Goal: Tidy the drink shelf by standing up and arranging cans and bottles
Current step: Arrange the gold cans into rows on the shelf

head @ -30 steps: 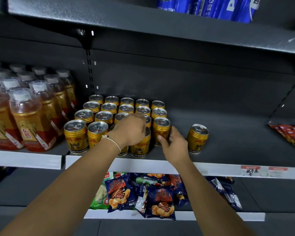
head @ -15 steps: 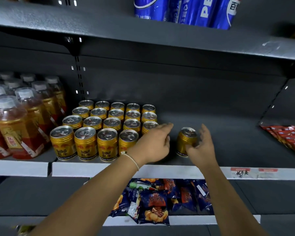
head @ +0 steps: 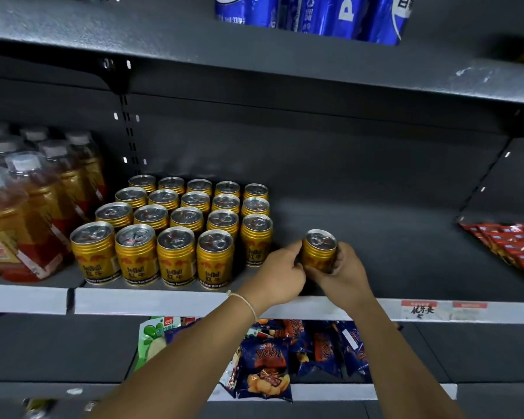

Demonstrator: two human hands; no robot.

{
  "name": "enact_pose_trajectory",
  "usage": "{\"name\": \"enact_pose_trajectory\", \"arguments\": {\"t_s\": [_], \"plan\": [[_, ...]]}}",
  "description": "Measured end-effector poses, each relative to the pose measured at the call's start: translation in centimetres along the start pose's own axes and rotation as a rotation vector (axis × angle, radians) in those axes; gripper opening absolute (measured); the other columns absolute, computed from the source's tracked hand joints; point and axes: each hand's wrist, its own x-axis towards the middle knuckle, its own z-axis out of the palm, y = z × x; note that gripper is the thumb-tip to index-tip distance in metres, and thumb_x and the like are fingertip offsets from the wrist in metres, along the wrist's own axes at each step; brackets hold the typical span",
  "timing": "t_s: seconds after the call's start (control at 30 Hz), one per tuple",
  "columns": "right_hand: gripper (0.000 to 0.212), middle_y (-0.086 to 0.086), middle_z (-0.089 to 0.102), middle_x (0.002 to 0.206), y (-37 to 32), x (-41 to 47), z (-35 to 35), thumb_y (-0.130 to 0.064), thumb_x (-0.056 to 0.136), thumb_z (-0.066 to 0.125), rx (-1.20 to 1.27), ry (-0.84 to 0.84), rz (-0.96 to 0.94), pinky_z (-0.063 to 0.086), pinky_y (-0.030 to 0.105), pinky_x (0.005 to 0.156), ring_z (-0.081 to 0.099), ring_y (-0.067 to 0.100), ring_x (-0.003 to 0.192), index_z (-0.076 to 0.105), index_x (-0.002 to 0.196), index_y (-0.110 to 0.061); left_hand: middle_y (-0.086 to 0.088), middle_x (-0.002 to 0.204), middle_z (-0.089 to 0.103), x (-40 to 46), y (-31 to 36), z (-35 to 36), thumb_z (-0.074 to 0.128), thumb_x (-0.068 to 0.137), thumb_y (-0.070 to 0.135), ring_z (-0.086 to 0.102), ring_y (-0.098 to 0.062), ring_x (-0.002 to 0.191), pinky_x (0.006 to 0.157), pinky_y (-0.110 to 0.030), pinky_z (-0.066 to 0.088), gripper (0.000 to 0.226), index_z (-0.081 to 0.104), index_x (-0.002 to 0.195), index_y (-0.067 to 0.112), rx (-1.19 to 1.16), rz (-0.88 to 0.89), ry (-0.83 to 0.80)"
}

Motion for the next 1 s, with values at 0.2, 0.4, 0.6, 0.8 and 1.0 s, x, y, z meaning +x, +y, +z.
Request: {"name": "enact_pose_trajectory", "arguments": {"t_s": [0.2, 0.4, 0.6, 0.8, 1.0], "plan": [[0.064, -0.008, 0.072, 0.1, -1.9, -2.3, 2.9, -0.057, 0.048, 0.088, 0.07, 0.021, -0.031, 0.059, 0.042, 0.084, 0.069, 0.01, 0.09, 0.062, 0.102, -0.034, -0.013, 0.095, 0.068, -4.0, 1.3, -4.1, 0.043, 0.078, 0.01, 0.061, -0.028, 0.089, 0.08, -0.038, 0.053, 0.034, 0.064, 0.104, 0.006, 0.199, 0.099, 0.142], [0.058, -0.013, 0.073, 0.098, -3.4, -3.2, 6.0, -0.054, 0.05, 0.089, 0.102, 0.009, -0.083, 0.061, 0.041, 0.081, 0.07, 0.007, 0.088, 0.063, 0.1, -0.04, -0.008, 0.115, 0.07, -6.7, 1.9, -9.3, 0.041, 0.077, 0.008, 0.063, -0.022, 0.108, 0.094, -0.033, 0.051, 0.05, 0.068, 0.119, 0.01, 0.436, 0.348, 0.365], [0.059, -0.011, 0.069, 0.107, -3.8, -3.6, 8.0, -0.056, 0.05, 0.087, 0.03, -0.012, -0.086, 0.059, 0.041, 0.087, 0.068, 0.009, 0.096, 0.058, 0.1, -0.04, -0.002, 0.154, 0.039, -5.8, -2.0, -13.3, 0.047, 0.096, 0.018, 0.027, -0.018, 0.146, 0.117, -0.028, 0.017, 0.05, 0.043, 0.146, 0.014, 0.739, 0.22, 0.198], [0.059, -0.01, 0.069, 0.112, -3.9, -3.6, 8.4, -0.043, 0.062, 0.093, -0.016, -0.022, -0.105, 0.059, 0.038, 0.09, 0.066, 0.008, 0.1, 0.055, 0.107, -0.041, 0.002, 0.16, 0.026, -5.9, -4.1, -13.8, 0.04, 0.101, 0.034, 0.014, -0.013, 0.149, 0.118, -0.027, 0.001, 0.05, 0.038, 0.149, 0.019, 0.786, 0.214, 0.129], [0.073, -0.007, 0.068, 0.123, -2.5, -3.8, 6.6, -0.027, 0.071, 0.092, -0.024, -0.146, -0.071, 0.055, 0.034, 0.1, 0.065, 0.009, 0.112, 0.056, 0.135, -0.029, 0.001, 0.162, 0.02, -6.0, -4.5, -14.0, 0.046, 0.098, 0.034, 0.013, -0.013, 0.149, 0.114, -0.024, -0.006, 0.058, 0.031, 0.152, 0.021, 0.85, 0.253, 0.092]]}}
